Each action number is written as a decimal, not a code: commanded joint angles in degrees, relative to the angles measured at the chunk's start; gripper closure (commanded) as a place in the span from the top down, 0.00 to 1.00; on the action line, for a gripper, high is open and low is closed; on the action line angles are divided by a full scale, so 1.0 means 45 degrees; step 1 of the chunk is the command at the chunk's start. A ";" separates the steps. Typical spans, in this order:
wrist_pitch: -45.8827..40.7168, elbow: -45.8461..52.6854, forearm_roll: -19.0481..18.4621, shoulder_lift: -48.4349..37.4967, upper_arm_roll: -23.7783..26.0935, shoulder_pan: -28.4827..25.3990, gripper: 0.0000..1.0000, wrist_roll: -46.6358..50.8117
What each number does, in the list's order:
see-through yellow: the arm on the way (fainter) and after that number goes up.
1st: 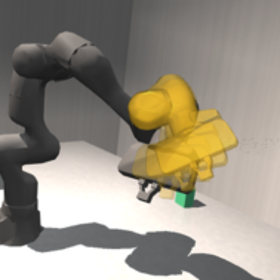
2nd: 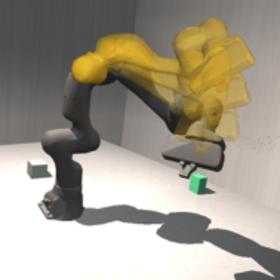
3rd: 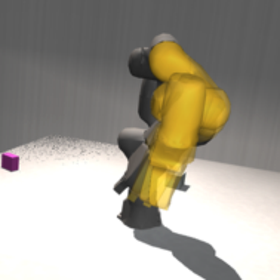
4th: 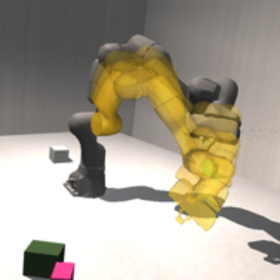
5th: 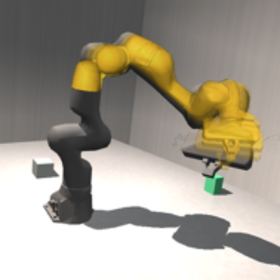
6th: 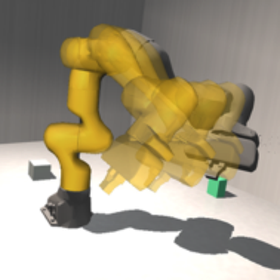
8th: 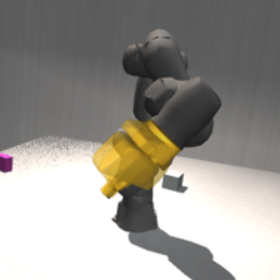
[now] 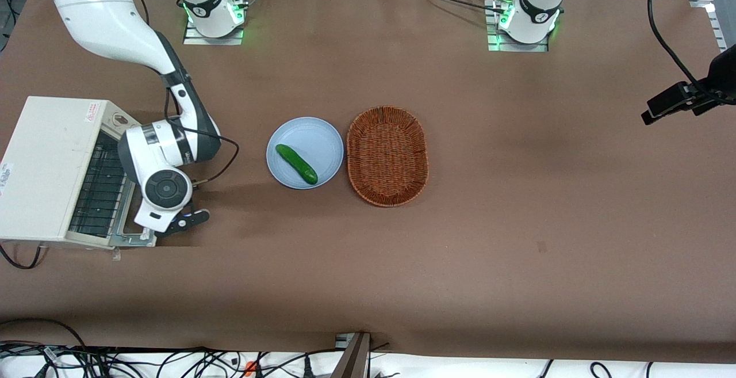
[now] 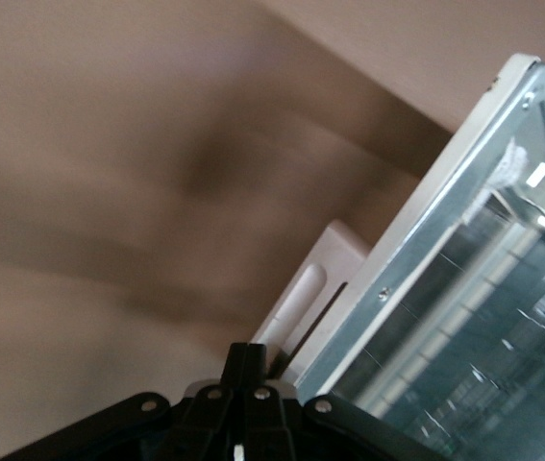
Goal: Open oven door with right arm only
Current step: 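Pull the handle outward and down, swinging the glass door open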
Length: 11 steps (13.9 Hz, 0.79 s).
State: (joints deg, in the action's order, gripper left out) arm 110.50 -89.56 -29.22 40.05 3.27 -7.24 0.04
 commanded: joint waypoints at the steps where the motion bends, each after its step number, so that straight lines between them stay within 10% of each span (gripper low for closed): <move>1: 0.0542 0.0235 -0.1163 0.0788 -0.0746 0.0729 0.00 -0.0360; 11: 0.0602 0.0177 0.2543 0.0906 -0.0707 0.0690 0.00 0.1415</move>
State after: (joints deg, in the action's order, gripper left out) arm 115.38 -87.83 -18.54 44.36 1.85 -5.13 3.95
